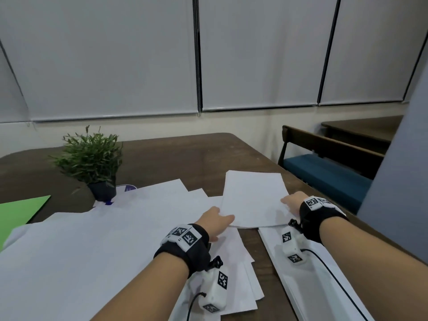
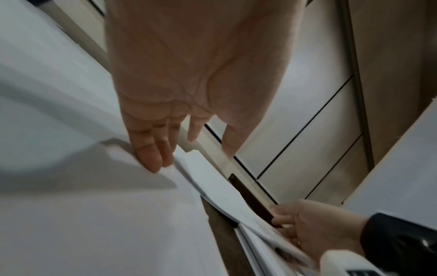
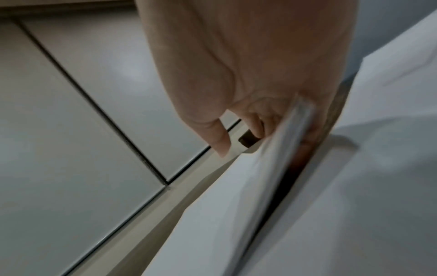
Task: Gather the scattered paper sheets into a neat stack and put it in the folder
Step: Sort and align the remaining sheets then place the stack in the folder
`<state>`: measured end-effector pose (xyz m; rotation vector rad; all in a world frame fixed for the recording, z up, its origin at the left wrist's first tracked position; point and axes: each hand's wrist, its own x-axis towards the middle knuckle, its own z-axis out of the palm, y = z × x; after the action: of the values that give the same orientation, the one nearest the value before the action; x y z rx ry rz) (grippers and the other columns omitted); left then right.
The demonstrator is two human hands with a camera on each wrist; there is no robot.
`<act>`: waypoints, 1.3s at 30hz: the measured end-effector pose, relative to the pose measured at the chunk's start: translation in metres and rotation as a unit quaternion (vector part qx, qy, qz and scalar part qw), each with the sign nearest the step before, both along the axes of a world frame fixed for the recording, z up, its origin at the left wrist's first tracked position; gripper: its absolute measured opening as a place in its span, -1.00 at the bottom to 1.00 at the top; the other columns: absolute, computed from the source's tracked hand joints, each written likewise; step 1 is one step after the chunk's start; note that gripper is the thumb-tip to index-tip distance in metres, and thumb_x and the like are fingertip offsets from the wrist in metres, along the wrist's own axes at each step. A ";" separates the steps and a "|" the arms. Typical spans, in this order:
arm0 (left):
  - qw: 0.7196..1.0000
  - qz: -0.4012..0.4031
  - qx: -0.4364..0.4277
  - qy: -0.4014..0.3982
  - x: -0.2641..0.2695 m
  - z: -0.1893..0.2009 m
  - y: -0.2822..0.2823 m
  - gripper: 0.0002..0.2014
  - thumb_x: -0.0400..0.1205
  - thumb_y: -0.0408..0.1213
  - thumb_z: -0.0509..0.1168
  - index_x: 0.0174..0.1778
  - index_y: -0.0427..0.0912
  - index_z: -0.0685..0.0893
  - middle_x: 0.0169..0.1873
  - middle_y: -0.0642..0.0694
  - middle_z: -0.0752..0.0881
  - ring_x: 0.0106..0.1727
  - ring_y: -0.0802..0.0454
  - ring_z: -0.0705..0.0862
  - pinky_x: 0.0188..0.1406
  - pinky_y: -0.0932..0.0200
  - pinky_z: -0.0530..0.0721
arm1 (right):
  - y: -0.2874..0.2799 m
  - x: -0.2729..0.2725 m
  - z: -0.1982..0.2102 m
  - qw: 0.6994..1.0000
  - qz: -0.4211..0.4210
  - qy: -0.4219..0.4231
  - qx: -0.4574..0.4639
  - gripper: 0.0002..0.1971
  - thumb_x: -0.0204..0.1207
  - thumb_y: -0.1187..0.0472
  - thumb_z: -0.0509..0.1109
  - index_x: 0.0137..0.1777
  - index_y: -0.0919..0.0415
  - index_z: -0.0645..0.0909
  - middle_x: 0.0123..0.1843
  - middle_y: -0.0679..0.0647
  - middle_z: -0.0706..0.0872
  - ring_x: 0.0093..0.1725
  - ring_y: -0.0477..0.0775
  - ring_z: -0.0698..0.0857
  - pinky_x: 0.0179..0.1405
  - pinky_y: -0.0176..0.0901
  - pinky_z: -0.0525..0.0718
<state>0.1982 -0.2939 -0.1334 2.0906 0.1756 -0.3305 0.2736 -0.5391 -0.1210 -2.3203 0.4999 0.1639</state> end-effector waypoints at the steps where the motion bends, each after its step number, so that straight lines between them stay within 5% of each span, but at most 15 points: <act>1: 1.000 0.012 0.000 -0.001 -0.003 0.002 0.007 -0.41 0.62 0.00 0.25 0.53 -0.14 0.31 0.37 -0.27 0.54 0.29 -0.21 0.61 -0.17 0.18 0.60 | 0.003 -0.004 0.004 1.000 -0.008 -0.008 -0.004 -0.57 0.57 0.14 0.33 0.38 0.34 0.54 0.34 0.30 0.62 0.29 0.36 0.61 0.15 -0.07 0.58; 3: 0.999 0.035 0.007 -0.007 -0.012 0.009 0.027 -0.50 0.62 0.00 0.28 0.42 -0.15 0.44 0.27 -0.22 0.58 0.14 -0.15 0.63 -0.17 0.17 0.61 | 0.015 -0.012 0.012 0.999 0.007 -0.039 -0.028 -0.52 0.56 0.11 0.35 0.44 0.30 0.50 0.41 0.25 0.58 0.35 0.31 0.57 0.35 0.00 0.53; 6: 0.997 0.052 0.048 -0.023 -0.038 0.027 0.070 -0.75 0.63 -0.04 0.30 0.10 -0.11 0.55 0.02 -0.13 0.54 -0.01 -0.12 0.54 -0.13 0.14 0.53 | 0.052 -0.041 0.024 0.995 0.060 -0.073 0.014 -0.50 0.56 0.11 0.42 0.47 0.26 0.48 0.46 0.20 0.53 0.42 0.23 0.52 0.36 -0.01 0.52; 9: 0.985 0.094 0.146 -0.009 -0.075 0.042 0.128 -0.66 0.64 -0.10 0.31 0.24 -0.25 0.62 0.15 -0.21 0.62 0.19 -0.18 0.59 0.04 0.14 0.50 | 0.099 -0.085 0.026 0.988 0.133 -0.028 0.073 -0.51 0.56 0.05 0.43 0.38 0.34 0.53 0.26 0.28 0.64 0.24 0.25 0.64 0.08 0.01 0.63; 11: 0.969 0.128 0.208 0.013 -0.104 0.045 0.168 -0.55 0.62 -0.08 0.34 0.32 -0.32 0.59 0.27 -0.21 0.62 0.30 -0.18 0.58 0.14 0.14 0.51 | 0.130 -0.112 0.024 0.980 0.163 0.017 0.111 -0.48 0.51 -0.01 0.49 0.32 0.35 0.56 0.00 0.21 0.64 -0.08 0.18 0.66 -0.19 -0.01 0.61; 14: 0.937 0.155 0.306 0.067 -0.149 0.039 0.215 -0.36 0.56 0.08 0.38 0.42 -0.30 0.48 0.38 -0.21 0.57 0.40 -0.16 0.53 0.29 0.14 0.47 | 0.169 -0.143 0.021 0.973 0.208 0.054 0.081 -0.46 0.38 -0.18 0.54 0.11 0.26 0.58 -0.16 0.08 0.57 -0.24 0.08 0.56 -0.24 -0.12 0.56; 18: 0.931 0.102 0.327 0.128 -0.188 0.019 0.247 -0.08 0.24 0.43 0.39 0.38 -0.17 0.58 0.35 -0.11 0.63 0.36 -0.10 0.58 0.34 0.17 0.50 | 0.207 -0.179 0.019 0.946 0.304 0.080 -0.085 -0.28 0.33 -0.43 0.40 0.33 0.07 0.55 0.25 0.00 0.62 0.20 0.14 0.58 0.19 -0.08 0.49; 20: 0.932 0.081 0.333 0.117 -0.178 -0.011 0.270 0.02 -0.08 0.58 0.30 0.17 -0.08 0.72 0.19 -0.06 0.73 0.21 -0.09 0.65 0.27 0.14 0.57 | 0.223 -0.195 0.014 0.934 0.328 0.093 -0.111 -0.21 0.36 -0.44 0.36 0.42 0.12 0.49 0.41 0.07 0.59 0.29 0.17 0.57 0.22 -0.07 0.44; 22: 0.933 0.061 0.339 0.108 -0.185 -0.013 0.269 -0.03 -0.04 0.61 0.22 0.08 -0.06 0.74 0.15 -0.06 0.74 0.16 -0.08 0.67 0.19 0.15 0.57 | 0.238 -0.209 0.010 0.925 0.345 0.095 -0.128 -0.18 0.44 -0.42 0.29 0.52 0.16 0.38 0.47 0.12 0.54 0.28 0.16 0.56 0.23 -0.06 0.41; 26: 0.946 0.133 0.290 0.066 -0.210 0.010 0.255 -0.22 0.48 0.35 0.27 0.38 -0.24 0.54 0.35 -0.17 0.61 0.37 -0.14 0.56 0.34 0.12 0.51 | 0.260 -0.228 0.016 0.904 0.389 0.100 -0.149 -0.22 0.57 -0.33 0.20 0.63 0.16 0.20 0.33 0.13 0.53 0.02 0.00 0.49 0.28 -0.10 0.38; 28: 0.945 0.181 0.270 0.040 -0.210 0.009 0.261 -0.20 0.49 0.29 0.32 0.44 -0.29 0.45 0.40 -0.21 0.56 0.42 -0.17 0.52 0.38 0.08 0.50 | 0.263 -0.232 0.020 0.894 0.408 0.099 -0.155 -0.24 0.58 -0.31 0.19 0.65 0.14 0.20 0.46 0.11 0.48 0.04 -0.01 0.48 0.27 -0.10 0.35; 31: 0.955 0.219 0.199 -0.001 -0.210 0.007 0.267 -0.10 0.45 0.03 0.51 0.51 -0.41 0.23 0.42 -0.27 0.48 0.45 -0.18 0.47 0.34 0.11 0.47 | 0.261 -0.233 0.022 0.897 0.411 0.072 -0.143 -0.29 0.60 -0.26 0.21 0.64 0.12 0.25 0.63 0.01 0.32 0.48 0.08 0.43 0.48 -0.09 0.30; 33: 0.956 0.232 0.176 -0.016 -0.210 0.004 0.269 -0.07 0.43 -0.18 0.56 0.51 -0.44 0.11 0.39 -0.30 0.47 0.43 -0.18 0.48 0.29 0.12 0.46 | 0.257 -0.233 0.021 0.909 0.399 0.050 -0.110 -0.34 0.61 -0.23 0.24 0.61 0.10 0.32 0.59 -0.01 0.39 0.37 0.05 0.49 0.33 -0.17 0.40; 35: 0.954 0.232 0.185 -0.038 -0.213 0.005 0.269 -0.16 0.42 -0.30 0.54 0.48 -0.40 0.17 0.34 -0.30 0.52 0.38 -0.20 0.51 0.30 0.10 0.47 | 0.252 -0.230 0.020 0.927 0.368 0.015 -0.070 -0.43 0.59 -0.17 0.31 0.52 0.10 0.43 0.52 0.03 0.47 0.19 0.02 0.51 0.17 -0.22 0.42; 39: 0.943 0.177 0.256 -0.122 -0.214 0.013 0.278 -0.47 0.43 -0.27 0.49 0.27 -0.31 0.50 0.21 -0.24 0.63 0.27 -0.19 0.58 0.22 0.10 0.50 | 0.242 -0.218 0.017 0.952 0.300 -0.048 -0.027 -0.32 0.47 -0.11 0.49 0.53 0.08 0.38 0.55 0.09 0.41 0.50 0.09 0.44 0.42 -0.14 0.37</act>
<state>-0.0156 -0.0156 -0.1206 2.5279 0.5261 0.2179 0.0553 -0.2974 -0.1044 -2.4542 -0.2685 0.3245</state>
